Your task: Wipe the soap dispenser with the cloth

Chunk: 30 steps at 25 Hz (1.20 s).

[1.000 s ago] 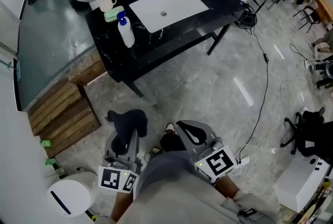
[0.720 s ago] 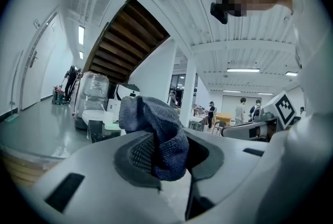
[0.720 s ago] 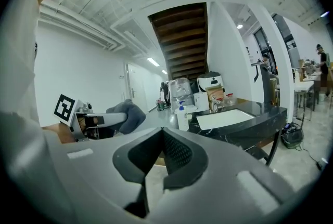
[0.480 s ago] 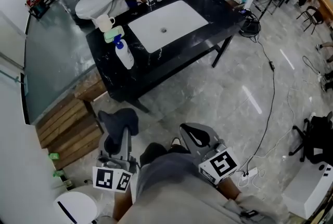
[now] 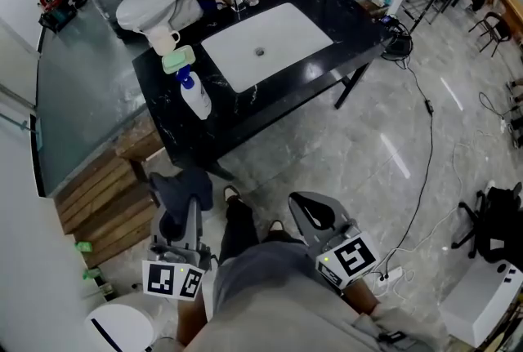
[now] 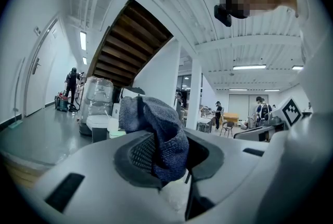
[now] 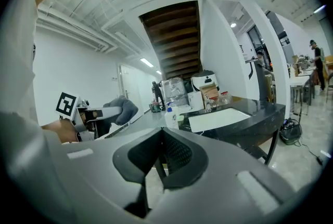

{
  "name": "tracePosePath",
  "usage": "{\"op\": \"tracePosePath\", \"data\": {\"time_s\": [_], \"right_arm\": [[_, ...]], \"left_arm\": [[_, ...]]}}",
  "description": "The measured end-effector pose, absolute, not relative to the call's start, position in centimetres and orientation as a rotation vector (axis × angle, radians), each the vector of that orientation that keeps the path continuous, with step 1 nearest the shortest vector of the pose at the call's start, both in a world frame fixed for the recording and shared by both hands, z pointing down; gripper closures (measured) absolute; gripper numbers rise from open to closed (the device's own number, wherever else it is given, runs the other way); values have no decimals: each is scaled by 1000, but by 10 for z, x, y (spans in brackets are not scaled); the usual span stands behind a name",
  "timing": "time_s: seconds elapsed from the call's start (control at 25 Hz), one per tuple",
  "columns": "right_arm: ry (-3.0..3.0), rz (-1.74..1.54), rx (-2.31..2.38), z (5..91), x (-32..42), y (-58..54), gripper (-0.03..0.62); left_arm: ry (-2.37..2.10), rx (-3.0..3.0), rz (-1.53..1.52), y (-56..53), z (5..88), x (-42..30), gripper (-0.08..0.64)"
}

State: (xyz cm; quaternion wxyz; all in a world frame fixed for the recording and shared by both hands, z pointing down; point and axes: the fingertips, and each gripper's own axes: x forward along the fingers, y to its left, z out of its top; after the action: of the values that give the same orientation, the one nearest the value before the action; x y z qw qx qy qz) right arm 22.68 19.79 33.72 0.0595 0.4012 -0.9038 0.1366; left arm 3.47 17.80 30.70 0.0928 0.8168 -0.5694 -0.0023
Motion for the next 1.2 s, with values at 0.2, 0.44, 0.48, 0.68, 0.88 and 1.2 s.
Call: {"op": "tracePosePath", "data": {"time_s": [0.2, 0.44, 0.48, 0.68, 0.88, 1.2], "right_arm": [[-2739, 422, 1175, 340, 209, 170, 592], [-2716, 428, 1147, 346, 187, 137, 591], [-2712, 428, 1149, 346, 184, 130, 591], [-2691, 422, 1164, 344, 164, 96, 591], [-2678, 412, 1166, 340, 137, 66, 591], [-2669, 382, 1178, 333, 90, 24, 590]], "left_arm": [[-1665, 2405, 9, 149, 318, 22, 460], [-1653, 2379, 22, 116, 329, -1, 460], [-1652, 2376, 21, 110, 329, -5, 460], [-1640, 2375, 11, 76, 328, -27, 460], [-1618, 2378, 7, 46, 327, -51, 460], [-1556, 2414, -14, 1, 326, -86, 460]]}}
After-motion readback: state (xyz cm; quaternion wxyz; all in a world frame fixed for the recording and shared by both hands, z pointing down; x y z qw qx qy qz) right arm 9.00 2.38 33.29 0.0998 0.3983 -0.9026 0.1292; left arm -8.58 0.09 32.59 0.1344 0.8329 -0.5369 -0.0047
